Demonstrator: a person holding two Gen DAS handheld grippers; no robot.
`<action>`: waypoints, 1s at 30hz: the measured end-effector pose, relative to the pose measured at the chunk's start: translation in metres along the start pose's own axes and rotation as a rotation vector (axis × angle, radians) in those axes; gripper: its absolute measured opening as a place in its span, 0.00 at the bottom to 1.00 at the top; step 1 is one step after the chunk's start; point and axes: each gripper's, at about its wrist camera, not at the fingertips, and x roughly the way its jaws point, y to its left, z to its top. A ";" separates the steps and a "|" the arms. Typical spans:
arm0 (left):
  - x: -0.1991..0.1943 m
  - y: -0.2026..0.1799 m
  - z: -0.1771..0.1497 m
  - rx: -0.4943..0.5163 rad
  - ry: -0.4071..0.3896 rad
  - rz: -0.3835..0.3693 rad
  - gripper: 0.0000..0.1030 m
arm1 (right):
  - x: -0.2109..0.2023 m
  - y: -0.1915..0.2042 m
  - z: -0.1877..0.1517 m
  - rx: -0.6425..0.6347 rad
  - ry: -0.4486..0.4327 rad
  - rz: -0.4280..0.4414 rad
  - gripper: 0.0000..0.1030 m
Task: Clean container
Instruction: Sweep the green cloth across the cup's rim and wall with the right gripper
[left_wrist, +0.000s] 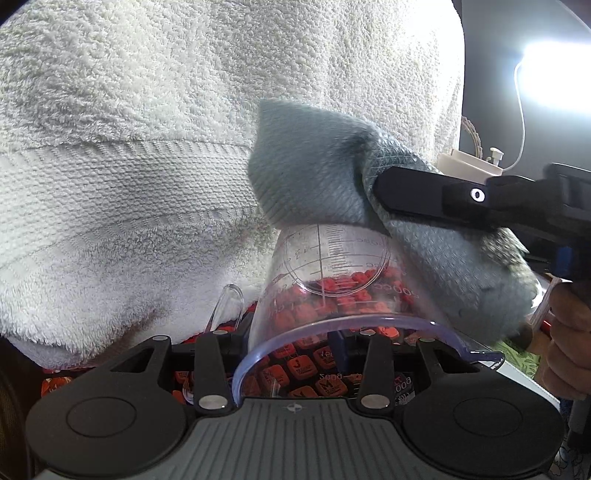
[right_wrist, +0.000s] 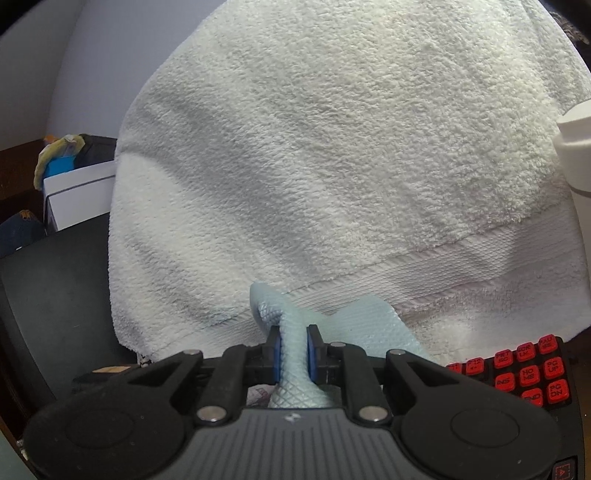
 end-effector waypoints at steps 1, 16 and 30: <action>-0.009 0.007 -0.005 0.000 0.000 0.000 0.38 | 0.001 0.003 -0.001 -0.011 0.010 0.020 0.13; -0.004 0.000 -0.003 0.004 0.000 0.002 0.38 | 0.002 0.022 -0.007 -0.095 0.051 0.077 0.11; 0.002 -0.007 0.000 -0.002 -0.001 -0.002 0.38 | 0.002 0.004 -0.001 -0.009 0.017 0.023 0.12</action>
